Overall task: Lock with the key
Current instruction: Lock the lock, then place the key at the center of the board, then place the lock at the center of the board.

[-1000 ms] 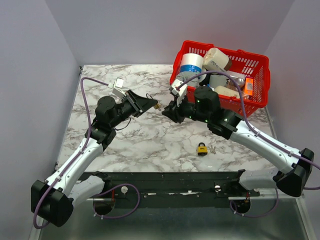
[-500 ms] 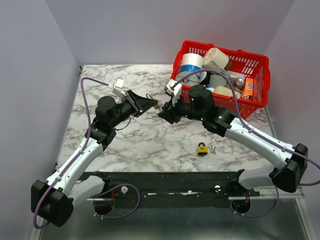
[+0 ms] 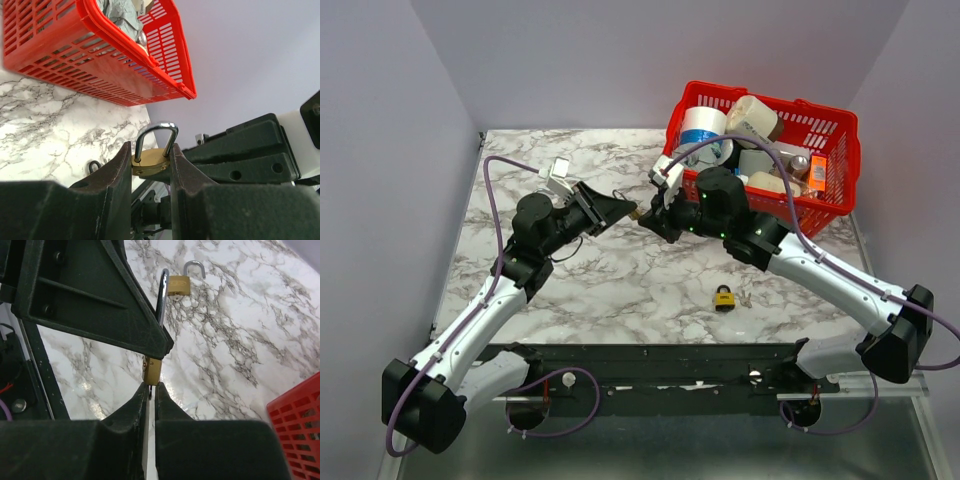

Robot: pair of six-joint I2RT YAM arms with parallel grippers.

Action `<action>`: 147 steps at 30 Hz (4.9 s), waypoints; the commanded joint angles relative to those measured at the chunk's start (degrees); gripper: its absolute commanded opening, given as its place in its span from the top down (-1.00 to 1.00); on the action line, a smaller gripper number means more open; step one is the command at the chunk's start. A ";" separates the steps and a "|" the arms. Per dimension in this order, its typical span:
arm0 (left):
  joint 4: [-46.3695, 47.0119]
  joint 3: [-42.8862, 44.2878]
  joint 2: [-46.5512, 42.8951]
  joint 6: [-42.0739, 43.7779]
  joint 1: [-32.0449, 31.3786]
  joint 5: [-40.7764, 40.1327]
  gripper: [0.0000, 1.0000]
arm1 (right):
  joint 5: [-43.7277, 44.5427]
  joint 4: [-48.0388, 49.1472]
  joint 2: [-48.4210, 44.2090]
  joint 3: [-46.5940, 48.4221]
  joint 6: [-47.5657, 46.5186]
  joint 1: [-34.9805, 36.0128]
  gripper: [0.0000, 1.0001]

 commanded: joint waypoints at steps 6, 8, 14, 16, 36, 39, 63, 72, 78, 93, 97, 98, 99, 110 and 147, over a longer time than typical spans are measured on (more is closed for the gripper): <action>-2.79 1.06 0.40 -0.25 0.40 -2.95 1.00 | -2.83 2.37 -0.37 -0.88 0.40 0.23 0.99; -4.36 1.41 0.75 -0.16 1.01 -4.00 1.00 | -2.56 2.38 -0.81 -1.67 1.37 0.32 0.99; -4.64 2.46 2.42 -0.69 5.23 -5.76 1.00 | -4.14 2.82 -3.00 -8.34 6.81 1.37 0.99; -4.11 2.64 2.77 -0.60 5.76 -6.64 1.00 | -4.76 4.31 -5.02 -12.63 8.74 1.81 0.99; -14.83 -0.70 -0.22 7.13 8.05 -7.43 1.00 | 5.97 -18.16 -15.57 -28.74 42.58 -8.12 0.99; -14.13 -1.22 0.05 6.70 8.05 -7.17 1.00 | 6.31 -21.43 -16.89 -30.76 47.59 -8.12 0.99; -10.35 -6.59 2.24 0.63 8.05 -2.60 1.00 | 5.61 -9.40 0.15 -34.46 52.70 -9.53 0.99; -10.35 -7.90 2.16 0.80 7.70 -1.28 1.00 | 5.53 -10.36 2.71 -33.75 53.23 -11.11 0.62; -13.60 -9.75 2.68 3.35 4.45 0.03 1.00 | 5.53 -11.06 2.01 -32.96 52.35 -11.37 0.17; -23.17 1.05 26.82 3.53 -15.67 6.36 1.00 | -1.95 -13.70 -8.44 -21.10 35.13 -10.23 -0.99; -26.95 7.28 34.22 3.00 -18.75 6.72 1.00 | -0.63 -14.76 -12.75 -20.57 29.77 -10.23 -1.00; -29.05 8.08 35.54 2.92 -18.93 6.72 1.00 | -0.45 -14.76 -13.81 -20.92 28.02 -10.23 -0.99; -30.29 8.96 37.99 2.39 -19.11 6.46 1.00 | -0.19 -14.59 -14.60 -21.09 27.22 -10.32 -0.99; -38.29 19.60 48.91 1.33 -22.98 2.24 0.87 | 2.54 -10.80 -22.60 -23.47 23.70 -10.32 -0.99; -44.63 29.45 54.89 2.91 -24.38 -8.84 -0.40 | 3.33 -10.28 -25.94 -25.67 24.49 -10.23 -0.99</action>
